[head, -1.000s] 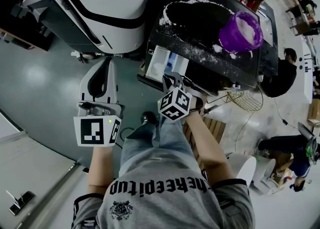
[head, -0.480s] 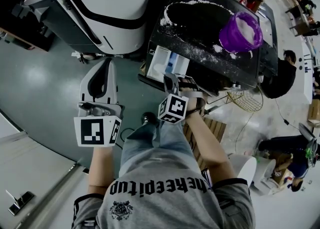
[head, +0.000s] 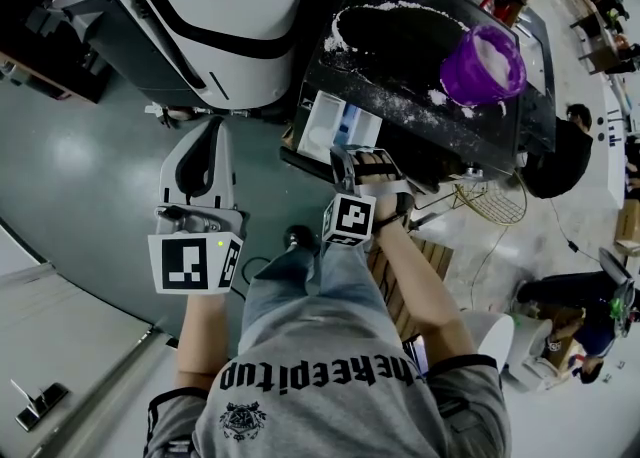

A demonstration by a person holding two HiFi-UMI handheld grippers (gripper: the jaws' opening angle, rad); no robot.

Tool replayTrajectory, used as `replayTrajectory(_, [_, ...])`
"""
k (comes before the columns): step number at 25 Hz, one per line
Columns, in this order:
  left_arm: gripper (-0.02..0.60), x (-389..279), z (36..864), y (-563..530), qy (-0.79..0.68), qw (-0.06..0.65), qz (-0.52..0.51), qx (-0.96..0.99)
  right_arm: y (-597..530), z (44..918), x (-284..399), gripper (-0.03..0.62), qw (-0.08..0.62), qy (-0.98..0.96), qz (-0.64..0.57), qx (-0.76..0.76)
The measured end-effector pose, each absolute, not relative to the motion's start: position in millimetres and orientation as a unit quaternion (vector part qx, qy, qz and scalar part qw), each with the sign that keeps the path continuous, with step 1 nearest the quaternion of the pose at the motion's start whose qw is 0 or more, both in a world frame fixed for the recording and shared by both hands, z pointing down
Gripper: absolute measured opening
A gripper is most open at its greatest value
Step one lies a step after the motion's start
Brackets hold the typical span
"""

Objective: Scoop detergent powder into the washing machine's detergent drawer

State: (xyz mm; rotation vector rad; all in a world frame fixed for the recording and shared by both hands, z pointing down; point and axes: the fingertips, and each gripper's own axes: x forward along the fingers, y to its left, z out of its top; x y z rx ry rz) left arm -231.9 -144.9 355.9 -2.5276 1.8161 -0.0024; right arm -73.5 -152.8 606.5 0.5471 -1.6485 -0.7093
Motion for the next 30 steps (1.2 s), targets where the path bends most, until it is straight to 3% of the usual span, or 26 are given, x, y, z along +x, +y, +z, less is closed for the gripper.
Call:
replayTrajectory(18, [0.003, -240, 348, -133, 0.577, 0.024, 0.008, -0.816, -150, 605, -74, 0.006, 0.61, -0.689, -0.32, 0.225])
replayTrajectory(22, [0.003, -240, 342, -129, 0.578, 0.03, 0.012, -0.816, -149, 604, -69, 0.006, 0.564, -0.75, -0.185, 0.291])
replayTrajectory(30, [0.003, -233, 328, -126, 0.577, 0.04, 0.016, -0.816, -151, 579, -57, 0.006, 0.367, -0.83, 0.146, 0.394])
